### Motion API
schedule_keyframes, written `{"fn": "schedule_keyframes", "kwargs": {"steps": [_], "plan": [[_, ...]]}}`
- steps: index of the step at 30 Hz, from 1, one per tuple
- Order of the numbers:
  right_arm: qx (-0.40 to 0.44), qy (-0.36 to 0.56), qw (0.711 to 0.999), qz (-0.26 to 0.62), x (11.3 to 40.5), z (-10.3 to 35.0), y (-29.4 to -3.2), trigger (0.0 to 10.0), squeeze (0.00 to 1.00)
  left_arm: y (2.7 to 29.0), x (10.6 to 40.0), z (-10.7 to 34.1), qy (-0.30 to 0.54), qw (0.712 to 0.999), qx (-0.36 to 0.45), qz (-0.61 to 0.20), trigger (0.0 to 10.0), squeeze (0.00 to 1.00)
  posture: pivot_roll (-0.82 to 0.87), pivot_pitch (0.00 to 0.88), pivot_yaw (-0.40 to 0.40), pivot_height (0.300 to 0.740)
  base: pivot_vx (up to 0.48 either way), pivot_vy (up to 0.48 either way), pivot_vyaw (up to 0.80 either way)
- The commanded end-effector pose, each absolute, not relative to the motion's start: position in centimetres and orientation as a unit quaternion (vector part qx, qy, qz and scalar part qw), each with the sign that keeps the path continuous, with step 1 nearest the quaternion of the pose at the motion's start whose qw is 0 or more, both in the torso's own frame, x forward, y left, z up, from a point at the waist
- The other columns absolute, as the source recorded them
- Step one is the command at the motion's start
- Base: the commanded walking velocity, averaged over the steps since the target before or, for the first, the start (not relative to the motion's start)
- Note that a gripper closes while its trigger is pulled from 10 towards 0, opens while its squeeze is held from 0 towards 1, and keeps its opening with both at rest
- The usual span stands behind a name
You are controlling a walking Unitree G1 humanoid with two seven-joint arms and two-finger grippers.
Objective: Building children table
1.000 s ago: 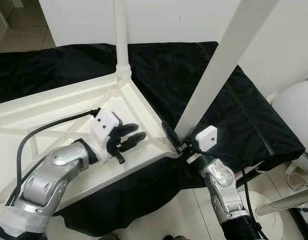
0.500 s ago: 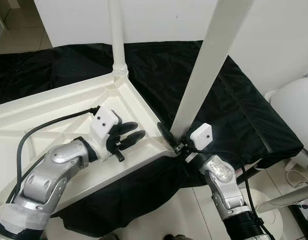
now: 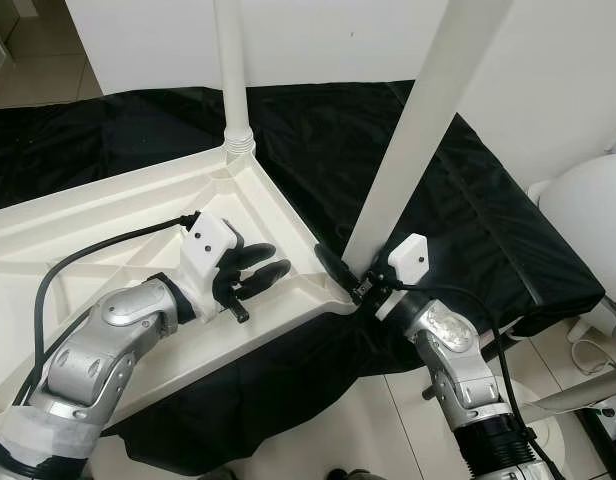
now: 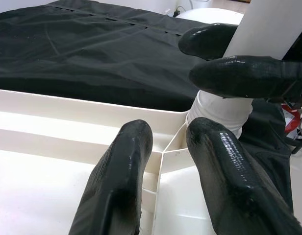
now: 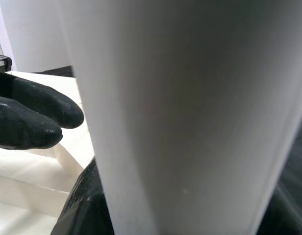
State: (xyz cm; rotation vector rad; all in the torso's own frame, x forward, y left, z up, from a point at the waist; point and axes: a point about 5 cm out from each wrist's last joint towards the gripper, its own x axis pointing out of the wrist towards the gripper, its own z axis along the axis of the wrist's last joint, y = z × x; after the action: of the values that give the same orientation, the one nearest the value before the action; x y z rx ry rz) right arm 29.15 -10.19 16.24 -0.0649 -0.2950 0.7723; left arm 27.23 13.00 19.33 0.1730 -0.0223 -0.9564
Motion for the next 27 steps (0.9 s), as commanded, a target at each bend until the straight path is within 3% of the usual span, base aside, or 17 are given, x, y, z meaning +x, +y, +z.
{"fn": "schedule_keyframes", "kwargs": {"steps": [1, 13, 23, 27], "plan": [[-0.011, -0.063, 0.923, 0.380, 28.9, 13.3, -10.3, 10.0, 0.00, 12.7, 27.0, 19.4, -0.010, 0.869, 0.085, -0.487, 10.0, 0.00, 0.15, 0.134, -0.010, 0.740, 0.000, 0.000, 0.00], [0.040, -0.011, 0.936, 0.349, 30.6, 13.7, -10.8, 10.0, 0.00, 12.8, 27.2, 19.5, -0.014, 0.870, 0.086, -0.485, 10.0, 0.00, 0.15, 0.129, -0.017, 0.740, 0.000, 0.000, 0.00], [0.019, 0.004, 0.936, 0.353, 30.5, 13.6, -9.9, 10.0, 0.00, 12.9, 27.2, 19.5, -0.015, 0.872, 0.085, -0.482, 10.0, 0.00, 0.15, 0.130, -0.023, 0.740, 0.000, 0.000, 0.00], [-0.027, -0.002, 0.932, 0.362, 30.0, 13.2, -9.8, 10.0, 0.00, 12.9, 27.2, 19.5, -0.016, 0.873, 0.086, -0.481, 10.0, 0.00, 0.15, 0.128, -0.023, 0.740, 0.000, 0.000, 0.00]]}}
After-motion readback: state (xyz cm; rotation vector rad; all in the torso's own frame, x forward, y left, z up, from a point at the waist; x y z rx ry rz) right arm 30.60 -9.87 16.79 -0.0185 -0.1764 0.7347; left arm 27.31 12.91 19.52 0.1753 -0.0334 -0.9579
